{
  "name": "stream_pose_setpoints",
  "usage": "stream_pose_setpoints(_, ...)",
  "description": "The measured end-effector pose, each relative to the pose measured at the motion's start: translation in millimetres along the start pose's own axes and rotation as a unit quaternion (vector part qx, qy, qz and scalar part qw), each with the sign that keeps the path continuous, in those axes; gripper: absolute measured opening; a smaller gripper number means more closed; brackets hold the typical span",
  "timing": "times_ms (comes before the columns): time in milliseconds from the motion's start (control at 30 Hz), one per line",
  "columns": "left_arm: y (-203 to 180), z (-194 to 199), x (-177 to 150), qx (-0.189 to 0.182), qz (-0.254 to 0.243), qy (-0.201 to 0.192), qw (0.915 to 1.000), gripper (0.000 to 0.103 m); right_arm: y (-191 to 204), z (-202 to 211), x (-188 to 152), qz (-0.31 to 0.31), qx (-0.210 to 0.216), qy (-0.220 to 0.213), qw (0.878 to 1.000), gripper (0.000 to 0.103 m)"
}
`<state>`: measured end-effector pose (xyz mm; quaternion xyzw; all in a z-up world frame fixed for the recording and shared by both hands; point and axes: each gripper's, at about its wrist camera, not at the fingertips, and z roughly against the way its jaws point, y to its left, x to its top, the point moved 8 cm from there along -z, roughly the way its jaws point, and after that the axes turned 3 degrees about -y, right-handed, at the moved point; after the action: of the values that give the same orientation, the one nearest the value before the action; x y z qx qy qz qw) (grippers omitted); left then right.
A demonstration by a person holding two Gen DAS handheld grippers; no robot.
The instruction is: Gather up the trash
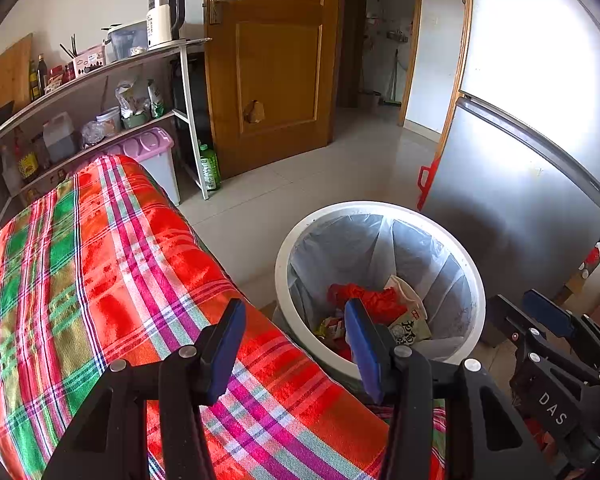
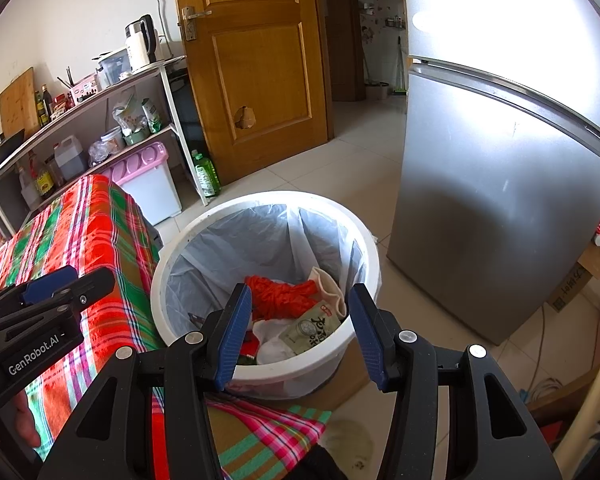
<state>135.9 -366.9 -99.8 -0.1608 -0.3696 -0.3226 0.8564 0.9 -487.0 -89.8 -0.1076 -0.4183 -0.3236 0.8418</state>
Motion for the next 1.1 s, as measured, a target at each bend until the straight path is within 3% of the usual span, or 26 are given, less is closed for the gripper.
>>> stream_pose_setpoints(1100,-0.6,-0.8,-0.9,-0.001,-0.001,0.001,1.0,0.051,0.6,2.5,-2.9,-0.002,-0.002,0.002,1.0,0.052)
